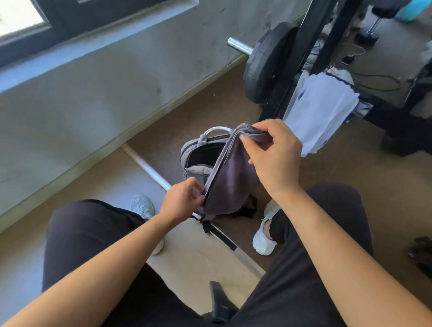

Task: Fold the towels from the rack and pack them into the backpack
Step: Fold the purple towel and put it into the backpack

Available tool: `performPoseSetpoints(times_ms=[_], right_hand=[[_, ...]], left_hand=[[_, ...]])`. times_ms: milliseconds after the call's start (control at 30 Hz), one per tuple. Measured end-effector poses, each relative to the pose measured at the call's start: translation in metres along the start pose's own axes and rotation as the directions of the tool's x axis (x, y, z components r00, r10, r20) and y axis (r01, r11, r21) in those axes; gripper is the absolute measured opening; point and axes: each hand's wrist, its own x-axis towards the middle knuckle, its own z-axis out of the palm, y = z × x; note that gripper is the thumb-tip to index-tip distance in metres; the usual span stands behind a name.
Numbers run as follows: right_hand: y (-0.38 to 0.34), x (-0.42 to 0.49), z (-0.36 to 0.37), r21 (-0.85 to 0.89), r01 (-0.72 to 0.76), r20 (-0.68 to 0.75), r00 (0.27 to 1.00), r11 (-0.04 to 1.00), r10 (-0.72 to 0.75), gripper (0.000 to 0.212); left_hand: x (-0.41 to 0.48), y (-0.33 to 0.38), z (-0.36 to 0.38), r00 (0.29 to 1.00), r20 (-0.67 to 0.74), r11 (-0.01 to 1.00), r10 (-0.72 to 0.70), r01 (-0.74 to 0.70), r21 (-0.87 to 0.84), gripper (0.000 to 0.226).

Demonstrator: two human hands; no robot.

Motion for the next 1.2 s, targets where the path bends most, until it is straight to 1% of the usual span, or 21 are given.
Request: performPoseSetpoints(times_ms=[100, 167, 233, 300, 367, 433, 467, 533, 667, 700, 800, 867, 933, 967, 1000, 1033, 1067, 1100, 1133, 1167, 1200], right_hand=[[-0.004, 0.009, -0.004, -0.050, 0.044, 0.009, 0.999, 0.998, -0.043, 0.014], [-0.006, 0.013, -0.007, -0.064, 0.069, 0.025, 0.997, 0.996, -0.068, 0.015], [-0.008, 0.016, -0.009, -0.086, 0.078, 0.048, 0.996, 0.993, -0.074, 0.016], [-0.010, 0.018, -0.011, -0.098, 0.076, 0.063, 0.996, 0.992, -0.070, 0.015], [-0.012, 0.019, -0.014, -0.110, 0.082, 0.068, 0.995, 0.991, -0.075, 0.014], [-0.012, 0.020, -0.016, -0.115, 0.090, 0.075, 0.994, 0.989, -0.082, 0.014], [-0.011, 0.021, -0.017, -0.114, 0.089, 0.082, 0.993, 0.989, -0.080, 0.015], [-0.006, 0.022, -0.018, -0.121, 0.074, 0.103, 0.993, 0.990, -0.062, 0.017], [0.008, 0.019, -0.015, -0.098, -0.020, 0.185, 0.982, 0.995, 0.038, 0.023], [0.011, 0.016, -0.013, -0.080, -0.055, 0.227, 0.971, 0.995, 0.072, 0.025], [0.025, 0.004, -0.007, -0.036, -0.172, 0.362, 0.916, 0.984, 0.173, 0.034], [0.034, -0.009, -0.001, -0.008, -0.290, 0.406, 0.874, 0.957, 0.268, 0.046], [0.039, -0.027, 0.005, -0.013, -0.476, 0.423, 0.794, 0.879, 0.437, 0.052], [0.042, -0.038, 0.009, -0.013, -0.607, 0.451, 0.705, 0.794, 0.547, 0.051], [0.045, -0.047, 0.013, -0.014, -0.748, 0.512, 0.565, 0.664, 0.647, 0.048], [0.046, -0.054, 0.016, -0.032, -0.860, 0.595, 0.393, 0.509, 0.701, 0.051], [0.047, -0.060, 0.017, -0.071, -0.923, 0.678, 0.233, 0.378, 0.697, 0.060], [0.048, -0.065, 0.019, -0.093, -0.951, 0.758, 0.126, 0.296, 0.640, 0.070], [0.049, -0.069, 0.021, -0.066, -0.964, 0.825, 0.092, 0.256, 0.558, 0.075], [0.048, -0.072, 0.023, -0.007, -0.972, 0.869, 0.110, 0.234, 0.482, 0.075], [0.046, -0.073, 0.025, 0.067, -0.975, 0.890, 0.154, 0.212, 0.429, 0.068]], left_hand=[[-0.005, 0.004, -0.013, 0.979, 0.191, 0.953, 0.074, -0.013, -0.302, 0.039], [-0.008, 0.020, -0.027, 0.963, 0.219, 0.849, 0.158, -0.020, -0.527, 0.059], [-0.009, 0.044, -0.038, 0.938, 0.209, 0.738, 0.277, -0.068, -0.672, 0.068], [-0.007, 0.072, -0.047, 0.923, 0.168, 0.717, 0.345, -0.145, -0.681, 0.066], [0.000, 0.093, -0.049, 0.939, 0.064, 0.769, 0.338, -0.237, -0.594, 0.057], [0.008, 0.102, -0.048, 0.953, -0.030, 0.838, 0.301, -0.279, -0.469, 0.040], [0.010, 0.103, -0.048, 0.955, -0.025, 0.855, 0.297, -0.278, -0.439, 0.030], [0.009, 0.102, -0.052, 0.949, 0.065, 0.850, 0.307, -0.243, -0.468, 0.013], [-0.004, 0.089, -0.061, 0.914, 0.247, 0.839, 0.323, -0.155, -0.522, 0.017], [-0.008, 0.084, -0.062, 0.915, 0.257, 0.839, 0.310, -0.137, -0.527, 0.016], [-0.018, 0.072, -0.064, 0.936, 0.250, 0.800, 0.246, -0.050, -0.598, 0.036], [-0.025, 0.064, -0.063, 0.957, 0.222, 0.719, 0.186, 0.021, -0.695, 0.029], [-0.031, 0.058, -0.061, 0.969, 0.219, 0.611, 0.111, 0.107, -0.785, 0.025], [-0.032, 0.054, -0.060, 0.972, 0.226, 0.544, 0.069, 0.153, -0.825, 0.026], [-0.033, 0.049, -0.059, 0.972, 0.234, 0.479, 0.027, 0.193, -0.856, 0.027], [-0.032, 0.045, -0.058, 0.971, 0.241, 0.427, -0.012, 0.223, -0.877, 0.027], [-0.031, 0.043, -0.059, 0.968, 0.248, 0.386, -0.047, 0.246, -0.889, 0.027], [-0.030, 0.040, -0.058, 0.965, 0.253, 0.352, -0.070, 0.261, -0.899, 0.027], [-0.030, 0.038, -0.058, 0.963, 0.257, 0.318, -0.079, 0.269, -0.909, 0.028], [-0.030, 0.036, -0.057, 0.963, 0.260, 0.293, -0.076, 0.271, -0.917, 0.029], [-0.029, 0.035, -0.057, 0.962, 0.265, 0.269, -0.069, 0.274, -0.923, 0.032]])
